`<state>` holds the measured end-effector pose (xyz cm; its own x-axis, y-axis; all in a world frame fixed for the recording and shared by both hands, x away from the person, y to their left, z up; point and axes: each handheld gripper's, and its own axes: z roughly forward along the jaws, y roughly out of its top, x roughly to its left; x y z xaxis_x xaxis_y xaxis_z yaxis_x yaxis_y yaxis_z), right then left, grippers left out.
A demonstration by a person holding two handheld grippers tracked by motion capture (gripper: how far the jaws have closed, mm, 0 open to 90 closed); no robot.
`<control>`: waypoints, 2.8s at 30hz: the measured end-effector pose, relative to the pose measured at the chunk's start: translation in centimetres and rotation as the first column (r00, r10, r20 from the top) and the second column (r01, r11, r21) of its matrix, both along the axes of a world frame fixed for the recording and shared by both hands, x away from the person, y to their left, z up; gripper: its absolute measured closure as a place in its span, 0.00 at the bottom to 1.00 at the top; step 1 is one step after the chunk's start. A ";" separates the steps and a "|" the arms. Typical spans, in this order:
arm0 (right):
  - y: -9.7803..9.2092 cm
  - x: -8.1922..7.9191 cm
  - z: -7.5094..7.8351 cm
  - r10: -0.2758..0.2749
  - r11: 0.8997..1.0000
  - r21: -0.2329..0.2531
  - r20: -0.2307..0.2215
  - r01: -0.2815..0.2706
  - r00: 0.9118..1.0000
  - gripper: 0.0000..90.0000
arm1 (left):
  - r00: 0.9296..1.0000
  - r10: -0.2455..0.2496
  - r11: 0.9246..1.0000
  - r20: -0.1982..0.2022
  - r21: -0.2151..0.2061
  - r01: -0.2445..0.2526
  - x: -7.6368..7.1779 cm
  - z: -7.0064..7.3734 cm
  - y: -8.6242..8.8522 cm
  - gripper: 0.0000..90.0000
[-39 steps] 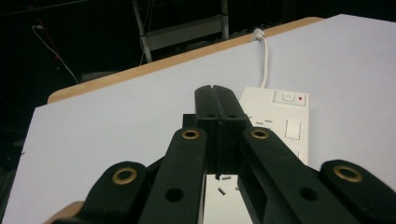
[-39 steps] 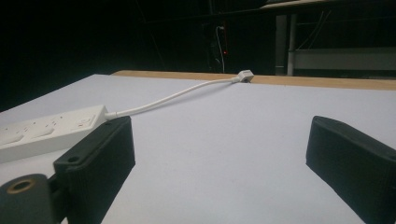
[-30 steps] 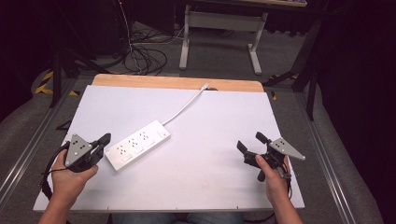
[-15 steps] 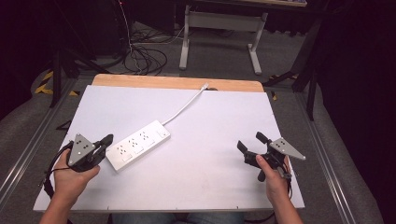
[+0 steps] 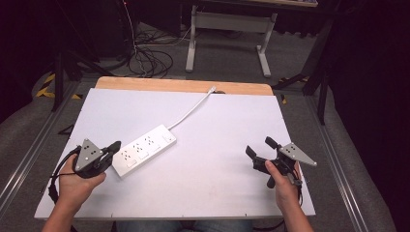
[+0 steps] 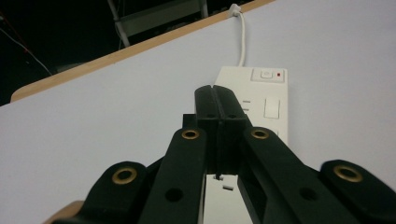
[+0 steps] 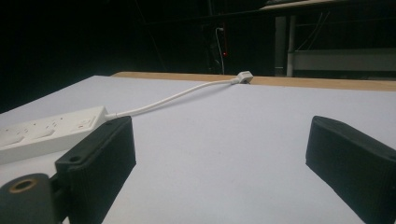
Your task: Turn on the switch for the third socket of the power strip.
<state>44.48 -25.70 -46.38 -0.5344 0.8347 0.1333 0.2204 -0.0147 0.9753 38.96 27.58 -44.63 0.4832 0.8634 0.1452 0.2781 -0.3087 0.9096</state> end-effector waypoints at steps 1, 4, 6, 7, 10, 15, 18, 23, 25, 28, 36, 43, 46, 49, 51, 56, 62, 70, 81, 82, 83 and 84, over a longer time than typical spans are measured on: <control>0.0 0.0 0.0 0.000 1.000 0.001 0.000 0.000 1.000 0.10 | 1.000 0.000 1.000 0.001 0.008 0.000 0.0 0.0 0.0 1.00; 0.0 0.0 0.0 0.000 1.000 0.002 0.001 0.000 1.000 0.10 | 1.000 -0.002 1.000 -0.002 0.009 0.002 0.0 0.0 -0.1 1.00; 0.0 0.0 0.0 0.000 1.000 0.003 0.000 0.000 1.000 0.10 | 1.000 -0.004 1.000 -0.004 0.010 0.004 0.0 -0.1 -0.1 1.00; 0.0 0.0 0.0 0.000 1.000 0.003 0.000 0.000 1.000 0.10 | 1.000 -0.005 1.000 -0.005 0.008 0.005 0.1 -0.1 -0.1 1.00; 0.0 0.0 0.0 0.000 1.000 0.004 0.000 0.000 1.000 0.10 | 1.000 -0.009 1.000 -0.008 0.014 0.010 0.1 -0.1 -0.2 1.00; 0.0 0.0 0.0 0.002 1.000 0.003 0.001 -0.002 1.000 0.10 | 0.999 -0.026 0.999 -0.020 0.031 0.026 0.1 -0.1 -0.3 1.00; 0.0 0.0 0.0 0.000 1.000 0.003 -0.001 0.000 1.000 0.10 | 0.999 -0.028 0.999 -0.023 0.030 0.029 0.1 -0.2 -0.4 1.00; -0.1 0.0 0.0 0.000 1.000 0.006 0.000 0.000 1.000 0.10 | 0.999 -0.042 0.998 -0.032 0.050 0.044 0.2 -0.2 -0.6 1.00; -0.1 0.0 0.0 0.000 1.000 0.006 0.000 0.000 1.000 0.10 | 0.998 -0.049 0.997 -0.036 0.050 0.051 0.2 -0.3 -0.7 1.00; -0.1 0.0 0.0 0.001 1.000 0.006 -0.001 -0.001 1.000 0.10 | 0.998 -0.049 0.997 -0.038 0.055 0.051 0.2 -0.3 -0.7 1.00; -0.1 0.0 0.0 0.000 1.000 0.004 -0.003 0.000 1.000 0.10 | 0.997 -0.065 0.995 -0.050 0.067 0.068 0.2 -0.4 -1.0 1.00; 0.0 0.0 0.0 -0.001 1.000 0.005 -0.002 0.001 1.000 0.10 | 0.994 -0.081 0.993 -0.069 0.079 0.086 0.3 -0.6 -1.3 1.00; -0.1 0.0 0.0 -0.001 1.000 0.005 -0.003 0.001 1.000 0.10 | 0.994 -0.085 0.993 -0.075 0.081 0.091 0.4 -0.6 -1.4 1.00; -0.1 0.0 0.0 -0.001 1.000 0.005 -0.003 0.001 1.000 0.10 | 0.993 -0.089 0.992 -0.078 0.083 0.095 0.4 -0.7 -1.4 1.00; -0.1 0.0 0.0 -0.001 1.000 0.005 -0.002 0.001 1.000 0.10 | 0.993 -0.091 0.991 -0.080 0.089 0.098 0.5 -0.7 -1.5 1.00; -0.1 0.0 0.0 -0.001 1.000 0.005 -0.002 0.001 1.000 0.10 | 0.990 -0.104 0.989 -0.095 0.097 0.113 0.6 -1.0 -1.8 1.00; 0.0 0.0 0.0 0.000 1.000 0.004 -0.002 0.001 1.000 0.10 | 0.987 -0.111 0.986 -0.118 0.113 0.124 0.9 -1.4 -2.2 1.00; -0.1 0.0 0.0 -0.001 1.000 0.004 -0.001 0.001 1.000 0.10 | 0.980 -0.125 0.979 -0.151 0.144 0.147 1.3 -2.0 -2.7 1.00; -0.1 0.0 0.0 -0.002 1.000 0.007 0.000 0.002 1.000 0.10 | 0.975 -0.122 0.975 -0.185 0.162 0.152 1.5 -2.7 -2.8 1.00; -0.1 0.0 0.0 -0.002 1.000 0.007 0.000 0.002 1.000 0.10 | 0.974 -0.125 0.973 -0.187 0.168 0.157 1.5 -2.7 -2.9 1.00; -0.1 0.0 0.0 -0.002 1.000 0.007 0.000 0.002 1.000 0.10 | 0.973 -0.129 0.973 -0.193 0.165 0.162 1.5 -2.7 -3.0 1.00; -0.1 0.0 0.0 -0.002 1.000 0.007 -0.001 0.002 1.000 0.10 | 0.973 -0.128 0.972 -0.192 0.168 0.162 1.5 -2.8 -3.0 1.00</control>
<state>44.44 -25.77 -46.37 -0.5326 0.8348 0.1394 0.2210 -0.0218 0.9750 40.49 24.59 -47.41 0.6337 0.7492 0.1928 0.3711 -0.5131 0.7740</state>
